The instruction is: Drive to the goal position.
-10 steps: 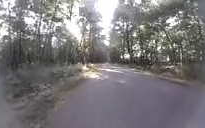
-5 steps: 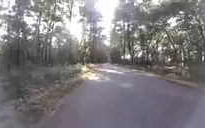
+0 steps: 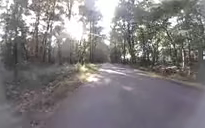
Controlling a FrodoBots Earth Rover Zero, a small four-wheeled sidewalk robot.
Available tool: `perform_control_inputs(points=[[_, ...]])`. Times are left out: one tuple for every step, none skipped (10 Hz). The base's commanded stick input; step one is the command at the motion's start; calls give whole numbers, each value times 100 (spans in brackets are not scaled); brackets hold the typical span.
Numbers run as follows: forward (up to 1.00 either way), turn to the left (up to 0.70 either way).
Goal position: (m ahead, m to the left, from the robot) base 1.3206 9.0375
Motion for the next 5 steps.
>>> perform_control_inputs(points=[[70, -1], [70, -1], [70, -1], [70, -1], [70, -1]])
